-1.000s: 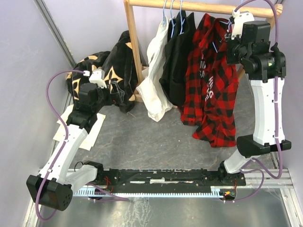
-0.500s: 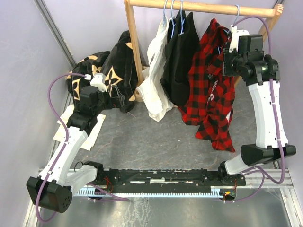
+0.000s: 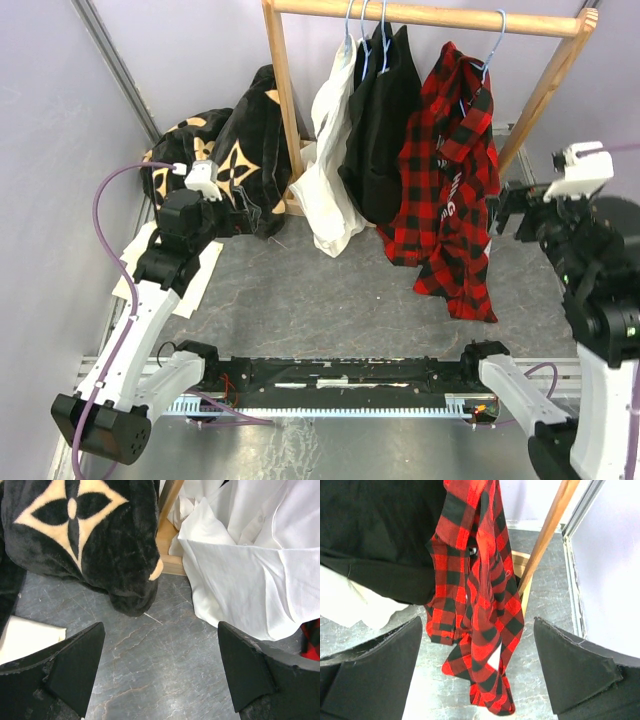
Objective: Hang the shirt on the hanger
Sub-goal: Place the hanger on the clothesline.
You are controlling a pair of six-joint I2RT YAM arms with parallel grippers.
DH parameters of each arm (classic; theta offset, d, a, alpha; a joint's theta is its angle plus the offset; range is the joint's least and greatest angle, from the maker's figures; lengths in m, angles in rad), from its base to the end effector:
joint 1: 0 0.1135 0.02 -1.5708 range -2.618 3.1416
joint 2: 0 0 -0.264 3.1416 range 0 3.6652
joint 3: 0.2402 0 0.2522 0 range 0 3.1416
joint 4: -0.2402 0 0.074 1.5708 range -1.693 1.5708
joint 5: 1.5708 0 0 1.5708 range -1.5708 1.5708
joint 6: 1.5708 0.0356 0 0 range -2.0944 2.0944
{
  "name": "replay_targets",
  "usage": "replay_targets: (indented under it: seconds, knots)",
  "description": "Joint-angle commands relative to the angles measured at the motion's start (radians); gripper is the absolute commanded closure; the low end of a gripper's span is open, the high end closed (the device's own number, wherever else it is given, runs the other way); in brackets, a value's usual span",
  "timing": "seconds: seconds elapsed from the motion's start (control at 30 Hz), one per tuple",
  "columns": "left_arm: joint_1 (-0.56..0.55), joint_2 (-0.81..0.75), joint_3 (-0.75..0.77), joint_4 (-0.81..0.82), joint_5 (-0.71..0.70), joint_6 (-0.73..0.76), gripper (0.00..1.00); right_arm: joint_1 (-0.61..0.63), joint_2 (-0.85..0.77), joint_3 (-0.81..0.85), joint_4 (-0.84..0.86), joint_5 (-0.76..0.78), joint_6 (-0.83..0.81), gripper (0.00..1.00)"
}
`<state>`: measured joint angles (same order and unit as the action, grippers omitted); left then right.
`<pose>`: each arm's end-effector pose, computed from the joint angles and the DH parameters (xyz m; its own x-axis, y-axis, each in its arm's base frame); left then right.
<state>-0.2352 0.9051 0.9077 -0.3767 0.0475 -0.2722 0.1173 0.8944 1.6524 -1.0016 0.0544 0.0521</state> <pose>0.1977 -0.0491 0.3417 -0.4164 -0.1764 -0.8919 0.1701 0.9486 -0.2670 0.0973 0.0095 0.5049 -0.2426 0.0238 -0.9698 -0.0519 0.9980 0.0374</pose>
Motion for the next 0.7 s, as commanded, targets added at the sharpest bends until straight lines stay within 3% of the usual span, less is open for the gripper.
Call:
replay_targets:
  seconds: [0.0,0.43,0.67]
  knots:
    - [0.0,-0.023,-0.006,-0.036,0.011,-0.007,0.01,-0.002,-0.128,-0.189,0.086,0.032,0.09,0.01]
    - [0.0,-0.024,-0.033,-0.072,-0.018,-0.002,0.01,-0.002,-0.477,-0.575,0.037,0.065,0.305,0.01]
    - [0.0,-0.029,-0.058,-0.07,-0.014,-0.017,0.01,-0.002,-0.592,-0.734,0.027,0.145,0.532,0.02]
